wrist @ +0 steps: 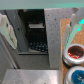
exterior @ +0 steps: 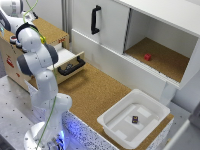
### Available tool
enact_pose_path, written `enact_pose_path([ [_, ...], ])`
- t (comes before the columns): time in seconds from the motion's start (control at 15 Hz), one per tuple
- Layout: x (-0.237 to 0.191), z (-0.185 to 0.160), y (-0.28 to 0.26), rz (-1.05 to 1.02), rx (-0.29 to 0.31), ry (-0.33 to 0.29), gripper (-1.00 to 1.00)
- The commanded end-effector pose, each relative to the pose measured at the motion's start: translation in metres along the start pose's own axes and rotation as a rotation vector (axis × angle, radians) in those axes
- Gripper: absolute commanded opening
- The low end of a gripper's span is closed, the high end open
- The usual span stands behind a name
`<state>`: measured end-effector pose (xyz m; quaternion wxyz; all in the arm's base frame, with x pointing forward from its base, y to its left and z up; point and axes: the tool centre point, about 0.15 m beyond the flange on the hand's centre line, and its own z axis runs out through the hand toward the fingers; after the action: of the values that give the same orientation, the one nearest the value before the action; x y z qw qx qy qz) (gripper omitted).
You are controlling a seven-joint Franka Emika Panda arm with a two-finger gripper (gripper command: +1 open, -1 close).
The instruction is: Turn on the red led light
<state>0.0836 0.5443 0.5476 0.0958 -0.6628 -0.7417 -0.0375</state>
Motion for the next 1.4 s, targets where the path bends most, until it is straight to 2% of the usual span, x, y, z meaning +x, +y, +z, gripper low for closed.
enact_pose_path([
  [0.0, 0.066, -0.009, 0.019, 0.018, -0.114, -0.385, 1.0],
  [0.07, 0.067, -0.01, 0.023, 0.024, -0.111, -0.362, 1.0],
  [0.13, 0.067, -0.009, 0.025, 0.023, -0.115, -0.37, 1.0],
  [0.2, 0.068, -0.006, 0.025, 0.017, -0.098, -0.36, -1.0],
  [0.4, 0.071, -0.003, 0.019, -0.004, -0.086, -0.334, -1.0],
  [0.67, 0.075, 0.009, 0.018, -0.02, -0.088, -0.344, -1.0],
  [1.07, 0.072, 0.027, 0.029, -0.001, -0.081, -0.309, -1.0],
  [1.33, 0.072, 0.046, 0.041, -0.015, -0.084, -0.335, -1.0],
])
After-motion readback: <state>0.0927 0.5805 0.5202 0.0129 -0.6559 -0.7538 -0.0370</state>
